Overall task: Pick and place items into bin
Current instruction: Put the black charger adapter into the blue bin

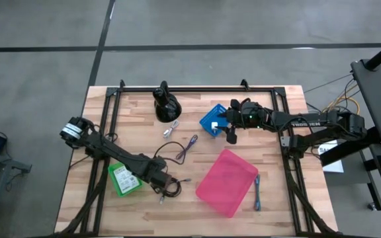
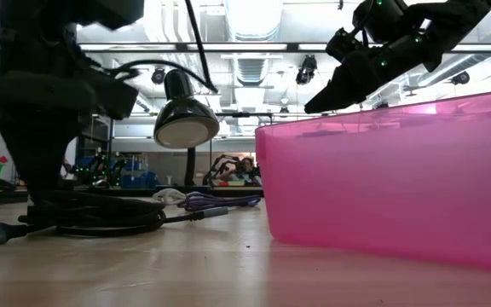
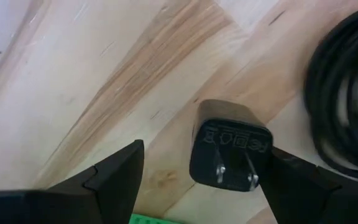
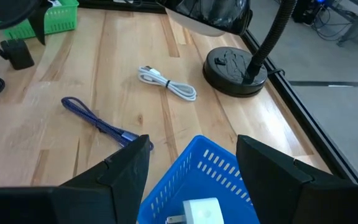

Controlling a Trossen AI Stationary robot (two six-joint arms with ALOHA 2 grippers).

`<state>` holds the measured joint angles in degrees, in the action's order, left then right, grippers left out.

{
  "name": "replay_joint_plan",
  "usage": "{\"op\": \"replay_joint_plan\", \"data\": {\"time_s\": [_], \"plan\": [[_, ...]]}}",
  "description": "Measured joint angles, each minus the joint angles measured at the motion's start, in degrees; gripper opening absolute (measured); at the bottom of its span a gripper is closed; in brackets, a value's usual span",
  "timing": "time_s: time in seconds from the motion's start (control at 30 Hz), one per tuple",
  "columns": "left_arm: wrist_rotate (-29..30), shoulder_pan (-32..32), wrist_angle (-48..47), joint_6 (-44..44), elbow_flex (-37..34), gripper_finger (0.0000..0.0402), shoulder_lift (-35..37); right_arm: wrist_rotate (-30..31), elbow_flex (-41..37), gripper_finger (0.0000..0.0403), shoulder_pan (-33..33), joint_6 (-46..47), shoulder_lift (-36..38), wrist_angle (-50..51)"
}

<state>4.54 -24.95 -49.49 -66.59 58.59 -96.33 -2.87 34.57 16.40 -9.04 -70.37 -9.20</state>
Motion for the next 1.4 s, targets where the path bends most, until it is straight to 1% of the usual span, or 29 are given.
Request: {"op": "replay_joint_plan", "data": {"time_s": [0.13,0.37,0.57,0.67,0.8,0.83,1.07,1.13,1.3,1.4], "plan": [[0.0,0.0,0.6,0.2,-0.4,0.0265,0.0,0.0,0.0,0.0226,0.0,0.0,0.0,0.0],[0.0,0.0,2.8,9.9,-0.4,0.0237,0.0,0.0,0.0,0.0226,0.0,0.0,0.0,0.0],[0.0,0.0,2.9,11.7,-0.4,0.0218,0.0,0.0,0.0,0.0226,0.0,0.0,0.0,0.0],[-1.6,0.0,2.9,12.6,-0.4,0.0192,0.0,0.0,0.0,0.0226,0.0,0.0,0.0,0.0],[-2.7,0.0,3.1,13.0,-0.4,0.0137,0.0,0.0,0.0,0.0226,0.0,0.0,0.0,0.0],[-2.7,0.1,3.1,12.4,-0.4,0.013,0.0,0.0,0.0,0.0226,0.0,0.0,0.0,0.0],[-2.5,0.2,3.7,13.9,-0.2,0.013,0.1,0.0,0.5,0.0226,0.0,-0.5,0.0,-0.1],[-2.6,0.2,3.7,16.7,-0.2,0.013,0.1,0.0,0.5,0.0226,0.0,-0.6,0.0,-0.1],[-2.6,-0.7,4.1,28.2,0.3,0.013,0.4,0.0,0.5,0.0226,0.0,-0.6,0.0,-0.1],[-2.4,-0.6,4.1,29.1,0.8,0.013,1.7,0.0,0.5,0.0226,0.0,-0.6,0.0,-0.1]]}}
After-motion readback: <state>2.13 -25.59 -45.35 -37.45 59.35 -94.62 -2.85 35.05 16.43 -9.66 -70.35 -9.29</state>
